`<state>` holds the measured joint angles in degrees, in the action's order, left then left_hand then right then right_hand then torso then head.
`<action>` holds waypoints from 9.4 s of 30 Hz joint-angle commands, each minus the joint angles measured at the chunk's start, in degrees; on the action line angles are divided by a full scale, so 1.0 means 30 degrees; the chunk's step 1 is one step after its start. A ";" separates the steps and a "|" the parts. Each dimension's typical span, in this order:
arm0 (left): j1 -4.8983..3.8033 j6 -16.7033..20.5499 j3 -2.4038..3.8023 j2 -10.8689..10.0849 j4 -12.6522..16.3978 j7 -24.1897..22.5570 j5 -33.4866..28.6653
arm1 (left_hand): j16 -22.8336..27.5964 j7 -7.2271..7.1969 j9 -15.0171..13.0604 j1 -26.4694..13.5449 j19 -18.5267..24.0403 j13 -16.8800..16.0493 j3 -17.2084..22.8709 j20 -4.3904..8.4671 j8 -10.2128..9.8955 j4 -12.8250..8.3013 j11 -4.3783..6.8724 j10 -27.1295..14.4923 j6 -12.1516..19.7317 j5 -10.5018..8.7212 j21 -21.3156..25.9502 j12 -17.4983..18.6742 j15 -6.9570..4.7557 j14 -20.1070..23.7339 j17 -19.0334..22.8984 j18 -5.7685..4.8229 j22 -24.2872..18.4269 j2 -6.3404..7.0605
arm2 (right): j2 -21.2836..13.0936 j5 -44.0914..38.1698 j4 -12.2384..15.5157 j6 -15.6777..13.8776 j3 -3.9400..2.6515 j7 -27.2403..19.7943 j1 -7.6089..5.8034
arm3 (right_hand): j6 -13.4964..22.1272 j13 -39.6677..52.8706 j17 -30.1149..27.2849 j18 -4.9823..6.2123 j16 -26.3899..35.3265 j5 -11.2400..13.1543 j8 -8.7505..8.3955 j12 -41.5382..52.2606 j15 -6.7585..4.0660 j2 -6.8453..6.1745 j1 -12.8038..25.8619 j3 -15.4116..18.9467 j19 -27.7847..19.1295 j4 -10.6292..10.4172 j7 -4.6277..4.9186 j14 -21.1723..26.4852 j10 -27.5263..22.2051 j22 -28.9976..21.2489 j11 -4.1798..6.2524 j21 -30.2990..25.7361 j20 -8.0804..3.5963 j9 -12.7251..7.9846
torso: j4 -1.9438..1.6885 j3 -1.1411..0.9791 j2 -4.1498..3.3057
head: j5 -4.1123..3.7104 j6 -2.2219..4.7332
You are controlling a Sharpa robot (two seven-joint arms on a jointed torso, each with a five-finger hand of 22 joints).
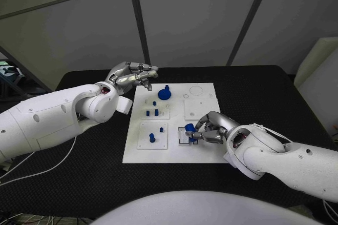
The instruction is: Assemble the parts on the task board
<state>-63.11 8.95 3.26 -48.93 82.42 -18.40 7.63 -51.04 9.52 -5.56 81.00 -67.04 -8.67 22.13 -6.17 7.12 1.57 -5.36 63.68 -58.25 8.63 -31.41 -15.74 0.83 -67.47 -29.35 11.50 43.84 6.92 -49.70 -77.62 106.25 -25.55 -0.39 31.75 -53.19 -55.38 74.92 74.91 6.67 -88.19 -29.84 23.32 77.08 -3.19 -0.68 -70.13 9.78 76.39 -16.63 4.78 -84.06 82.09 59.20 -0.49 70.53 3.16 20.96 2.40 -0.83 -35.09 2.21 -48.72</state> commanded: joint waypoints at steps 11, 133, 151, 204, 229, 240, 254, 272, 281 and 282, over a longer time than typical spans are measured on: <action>-0.0030 -0.0228 0.0013 -0.0030 0.0073 -0.0041 0.0039 | -0.0109 -0.0002 0.0024 0.0107 -0.0003 -0.0025 -0.0031 -0.0031 0.0040 -0.0080 -0.0007 -0.0148 -0.0065 -0.0028 0.0097 -0.0112 0.0000 0.0144 0.0017 -0.0352 0.0029 -0.0010 | 0.0517 -0.0446 -0.0495 0.0886 -0.0026 0.0346 -0.0035 | -0.0260 0.0793 0.3515 -0.0238 0.0009 0.2054 0.0557 -0.0236 -0.0242 0.0189 0.1041 0.0954 0.0041 -0.0001 -0.0264 -0.1672 -0.0013 -0.0012 0.0246 -0.0047 -0.0238 0.0628 | 0.0010 -0.0028 0.0010 | 0.0120 -0.0111; 0.0156 -0.0372 0.0004 -0.0262 0.0289 -0.0031 0.0039 | -0.0119 0.0006 0.0057 0.0265 0.0042 -0.0021 0.0004 -0.0015 0.0047 -0.0231 -0.0014 -0.0231 -0.0050 -0.0009 0.0111 -0.0123 -0.0009 0.0232 0.0055 -0.0352 0.0068 -0.0044 | -0.3985 -0.4715 -0.0104 0.0186 0.0002 -0.1238 0.0010 | -0.1363 0.0940 0.3615 -0.0250 0.0066 0.4497 -0.3946 -0.1017 0.0131 0.0224 -0.2354 0.0478 0.0005 0.0763 0.0301 -0.1680 0.0056 0.0254 -0.0203 -0.0162 0.0097 -0.1375 | 0.0068 -0.0026 -0.0004 | -0.1102 0.0142; 0.0162 -0.0373 0.0003 -0.0368 0.0350 -0.0039 0.0039 | -0.0119 0.0006 0.0057 0.0265 0.0042 -0.0021 0.0004 -0.0015 0.0047 -0.0231 -0.0014 -0.0231 -0.0050 -0.0009 0.0111 -0.0123 -0.0009 0.0232 0.0055 -0.0352 0.0068 -0.0044 | -0.3065 -0.4412 -0.0780 0.1699 0.0009 -0.0460 0.0567 | -0.1555 0.0972 0.3621 -0.0252 0.0067 0.4406 -0.4003 -0.0996 0.0121 0.0132 -0.2183 0.0538 0.0006 0.0536 0.0260 -0.1681 0.0072 0.0257 -0.0179 -0.0170 0.0092 -0.1413 | 0.0091 -0.0014 0.0037 | -0.1035 -0.0082; 0.0164 -0.0405 0.0005 -0.0423 0.0381 0.0043 0.0039 | -0.0129 0.0008 0.0073 0.0323 0.0080 -0.0023 0.0022 -0.0011 0.0059 -0.0304 -0.0019 -0.0251 -0.0056 -0.0006 0.0107 -0.0141 -0.0005 0.0278 0.0075 -0.0356 0.0104 -0.0068 | -0.2724 -0.3529 0.0487 0.1674 -0.0013 0.0376 0.0893 | -0.3243 0.1209 0.4216 -0.0395 -0.0198 0.4405 -0.4317 -0.1026 -0.0343 0.0303 -0.4215 -0.7756 0.0394 0.3010 -0.0296 -0.1804 0.0325 0.1094 0.0374 0.0303 -0.0349 -0.1448 | 0.0090 -0.0019 0.0040 | -0.0765 -0.0231; 0.0161 -0.0498 0.0005 -0.0411 0.0467 0.0133 0.0039 | -0.0136 0.0009 0.0083 0.0407 0.0096 -0.0024 0.0059 0.0000 0.0063 -0.0381 -0.0017 -0.0258 -0.0056 0.0002 0.0092 -0.0153 -0.0014 0.0301 0.0087 -0.0353 0.0134 -0.0090 | -0.1257 -0.1521 0.0361 -0.0859 -0.0555 -0.0465 0.0844 | -0.3331 0.1299 0.4263 -0.0412 -0.0217 0.4488 -0.4180 -0.0991 -0.0364 -0.0797 -0.2511 -0.8872 0.0436 0.3037 -0.0367 -0.1815 0.0413 0.1196 0.0399 0.0346 -0.0370 -0.1153 | 0.0091 0.0018 0.0019 | -0.0733 -0.0198; 0.0155 -0.0510 0.0005 -0.0404 0.0536 0.0158 0.0039 | -0.0136 0.0009 0.0083 0.0407 0.0096 -0.0024 0.0059 0.0000 0.0063 -0.0381 -0.0017 -0.0258 -0.0056 0.0002 0.0092 -0.0153 -0.0014 0.0301 0.0087 -0.0353 0.0134 -0.0090 | -0.0352 -0.0557 -0.0419 0.1595 -0.0561 0.0336 0.0832 | -0.3869 0.1331 0.4314 -0.0414 -0.0239 0.3075 -0.3732 -0.1000 -0.0498 -0.0949 -0.0371 -0.8132 0.0486 0.1920 -0.0626 -0.1827 0.0459 0.1264 0.0583 0.0357 -0.0448 -0.0780 | 0.0124 -0.0004 0.0030 | -0.0662 -0.0315; 0.0155 -0.0541 0.0005 -0.0376 0.0501 0.0178 0.0039 | -0.0136 0.0009 0.0083 0.0407 0.0096 -0.0024 0.0059 0.0000 0.0063 -0.0381 -0.0017 -0.0258 -0.0056 0.0002 0.0092 -0.0153 -0.0014 0.0301 0.0087 -0.0353 0.0134 -0.0090 | -0.0147 -0.1020 -0.0604 0.1586 -0.0563 0.0715 0.0830 | -0.4127 0.1711 0.4391 -0.0443 -0.0277 0.2705 -0.3205 -0.0488 -0.0650 -0.0958 0.0221 -0.7675 0.0586 0.1635 -0.0839 -0.1845 0.0709 0.1420 0.0761 0.0448 -0.0589 -0.0337 | 0.0117 -0.0007 0.0047 | -0.0628 -0.0332; 0.0155 -0.0572 0.0005 -0.0339 0.0459 0.0199 0.0039 | -0.0139 0.0017 0.0088 0.0412 0.0106 -0.0022 0.0067 0.0002 0.0066 -0.0398 -0.0025 -0.0269 -0.0057 0.0000 0.0084 -0.0154 -0.0012 0.0314 0.0094 -0.0356 0.0151 -0.0100 | 0.0229 -0.1338 -0.0951 0.1357 -0.0565 0.0747 0.0829 | -0.4098 0.2055 0.4499 -0.0476 -0.0332 0.2443 -0.2770 -0.0032 -0.0731 -0.0564 0.0753 -0.7356 0.0688 0.1140 -0.0949 -0.1869 0.0923 0.1583 0.0855 0.0547 -0.0677 0.0062 | 0.0101 -0.0007 0.0022 | -0.0681 -0.0303; 0.0156 -0.0578 0.0005 -0.0302 0.0434 0.0196 0.0039 | -0.0139 0.0017 0.0088 0.0412 0.0106 -0.0022 0.0067 0.0002 0.0066 -0.0398 -0.0025 -0.0269 -0.0057 0.0000 0.0084 -0.0154 -0.0012 0.0314 0.0094 -0.0356 0.0151 -0.0100 | 0.0333 -0.1604 -0.1094 0.0993 -0.0567 0.0727 0.0829 | -0.4002 0.2163 0.4537 -0.0486 -0.0352 0.2200 -0.2596 0.0098 -0.0778 -0.0574 0.0517 -0.7351 0.0724 0.1312 -0.1008 -0.1877 0.0978 0.1642 0.0907 0.0583 -0.0718 0.0236 | 0.0092 -0.0016 0.0039 | -0.0683 -0.0348; 0.0156 -0.0583 0.0005 -0.0297 0.0430 0.0195 0.0039 | -0.0139 0.0017 0.0088 0.0412 0.0106 -0.0022 0.0067 0.0002 0.0066 -0.0398 -0.0025 -0.0269 -0.0057 0.0000 0.0084 -0.0154 -0.0012 0.0314 0.0094 -0.0356 0.0151 -0.0100 | 0.0327 -0.1738 -0.1072 0.0772 -0.0567 0.0687 0.0830 | -0.3974 0.2165 0.4520 -0.0485 -0.0343 0.2199 -0.2570 0.0095 -0.0783 -0.0615 0.0460 -0.7339 0.0723 0.1367 -0.1012 -0.1873 0.0976 0.1640 0.0914 0.0579 -0.0725 0.0265 | 0.0103 -0.0020 0.0046 | -0.0650 -0.0344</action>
<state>-62.57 7.89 3.24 -49.90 83.71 -17.66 7.64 -51.25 9.52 -5.38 81.75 -67.04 -8.65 22.30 -6.17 7.12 0.78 -5.36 63.28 -58.25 8.63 -31.41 -15.96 0.82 -67.07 -29.11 11.50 44.23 6.78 -48.80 -81.59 102.89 -21.68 -2.07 34.00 -50.63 -67.60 74.92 74.90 5.77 -89.02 -22.94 15.46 77.02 -5.25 -2.48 -68.09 -12.24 78.34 -12.81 1.73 -84.05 84.03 64.07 1.86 72.08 1.22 21.71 2.68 -0.86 -35.02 0.15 -49.75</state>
